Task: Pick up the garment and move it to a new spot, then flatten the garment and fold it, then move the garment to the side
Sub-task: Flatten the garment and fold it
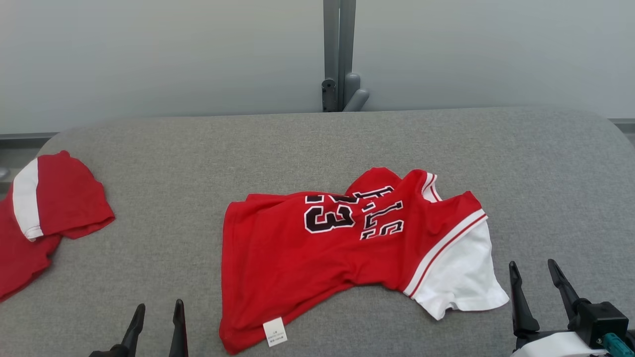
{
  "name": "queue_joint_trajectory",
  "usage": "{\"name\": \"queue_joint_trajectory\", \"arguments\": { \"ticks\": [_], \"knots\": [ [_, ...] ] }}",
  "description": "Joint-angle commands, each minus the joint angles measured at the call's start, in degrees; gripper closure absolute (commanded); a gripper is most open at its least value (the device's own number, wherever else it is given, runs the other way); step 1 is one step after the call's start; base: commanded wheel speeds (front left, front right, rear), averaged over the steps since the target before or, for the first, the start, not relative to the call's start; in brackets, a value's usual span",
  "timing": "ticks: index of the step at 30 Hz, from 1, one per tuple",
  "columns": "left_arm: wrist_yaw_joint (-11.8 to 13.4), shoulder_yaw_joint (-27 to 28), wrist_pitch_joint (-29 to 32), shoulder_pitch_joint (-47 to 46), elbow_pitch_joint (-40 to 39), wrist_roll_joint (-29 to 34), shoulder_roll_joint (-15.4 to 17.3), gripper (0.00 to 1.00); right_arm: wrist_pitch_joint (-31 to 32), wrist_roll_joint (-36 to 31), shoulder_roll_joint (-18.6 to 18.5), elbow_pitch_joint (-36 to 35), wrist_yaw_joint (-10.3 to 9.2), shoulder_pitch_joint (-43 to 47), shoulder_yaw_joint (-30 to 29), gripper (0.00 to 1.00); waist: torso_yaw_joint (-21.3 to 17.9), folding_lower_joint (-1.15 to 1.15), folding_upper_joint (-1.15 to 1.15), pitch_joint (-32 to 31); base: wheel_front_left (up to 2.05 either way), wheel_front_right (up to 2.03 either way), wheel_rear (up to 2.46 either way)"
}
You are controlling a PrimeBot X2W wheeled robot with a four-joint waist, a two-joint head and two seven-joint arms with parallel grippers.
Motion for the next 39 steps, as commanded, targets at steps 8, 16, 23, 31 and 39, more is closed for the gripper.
{"name": "queue_joint_trajectory", "arguments": {
  "ticks": [8, 16, 23, 31, 39],
  "knots": [
    [-2.3, 2.8, 0.0, 0.0, 0.4, 3.0, -2.5, 0.0, -0.2, -0.5, -0.6, -0.6, -0.03, 0.0, 0.3, 0.0, -0.8, 0.0, 0.0, 0.3, 0.0, 0.0, 0.0],
    [-1.5, 2.3, 3.5, -0.8, 3.2, 2.3, -3.3, 0.0, -0.2, -2.5, -2.9, 1.6, -0.04, -2.2, 0.7, 0.0, -1.4, 0.0, 0.0, 1.4, 0.0, 0.0, 0.0],
    [-0.9, 0.0, 15.2, -2.1, 0.2, -0.2, -3.9, 0.0, 5.4, -1.9, -6.4, 10.2, -0.04, -7.8, 4.2, 0.0, -1.8, 0.0, 0.0, 4.5, 0.0, 0.0, 0.0],
    [0.0, -2.7, 24.3, -2.2, -3.5, -2.5, -4.6, 0.0, 16.3, 2.2, -8.6, 18.4, -0.04, -14.3, 11.3, 0.0, -2.3, 0.0, 0.0, 8.7, 0.0, 0.0, 0.0],
    [1.1, -3.0, 26.2, -1.9, -3.5, -3.2, -4.6, 0.0, 17.1, 4.7, -9.5, 23.9, -0.04, -16.8, 14.4, 0.0, -2.1, 0.0, 0.0, 10.0, 0.0, 0.0, 0.0]
  ]
}}
